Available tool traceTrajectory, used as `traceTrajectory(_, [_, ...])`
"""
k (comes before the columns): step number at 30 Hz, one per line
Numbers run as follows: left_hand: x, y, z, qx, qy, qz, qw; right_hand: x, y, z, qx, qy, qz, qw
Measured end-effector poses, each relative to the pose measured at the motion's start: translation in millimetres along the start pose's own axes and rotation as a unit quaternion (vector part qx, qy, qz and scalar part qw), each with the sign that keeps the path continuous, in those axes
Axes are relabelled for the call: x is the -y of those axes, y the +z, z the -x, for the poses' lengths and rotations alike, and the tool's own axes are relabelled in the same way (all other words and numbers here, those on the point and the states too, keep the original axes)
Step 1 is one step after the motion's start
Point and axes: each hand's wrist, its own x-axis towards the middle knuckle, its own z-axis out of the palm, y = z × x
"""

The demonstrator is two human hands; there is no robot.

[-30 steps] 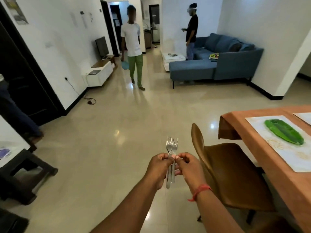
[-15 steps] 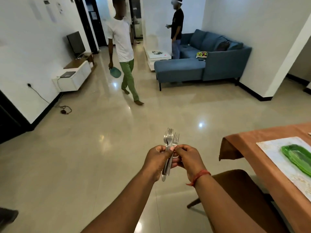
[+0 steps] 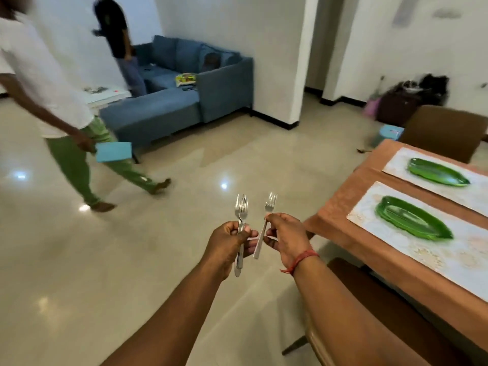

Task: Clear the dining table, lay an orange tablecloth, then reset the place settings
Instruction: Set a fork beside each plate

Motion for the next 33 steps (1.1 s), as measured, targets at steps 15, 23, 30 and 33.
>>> traceTrajectory(15, [-42, 162, -241, 0.203, -0.145, -0.078, 0.965, 54, -126, -182, -0.267, 0.006, -0.077, 0.961])
traceTrajectory(23, [-60, 250, -331, 0.261, -0.172, -0.126, 0.942, 72, -219, -239, -0.408, 0.014, -0.088, 0.908])
traceTrajectory(30, [-79, 348, -394, 0.338, -0.178, -0.141, 0.913, 80, -294, -228, -0.562, 0.027, -0.078, 0.823])
traceTrajectory(33, [-79, 379, -405, 0.363, -0.184, -0.159, 0.9, 80, -321, -222, -0.601, 0.045, -0.077, 0.795])
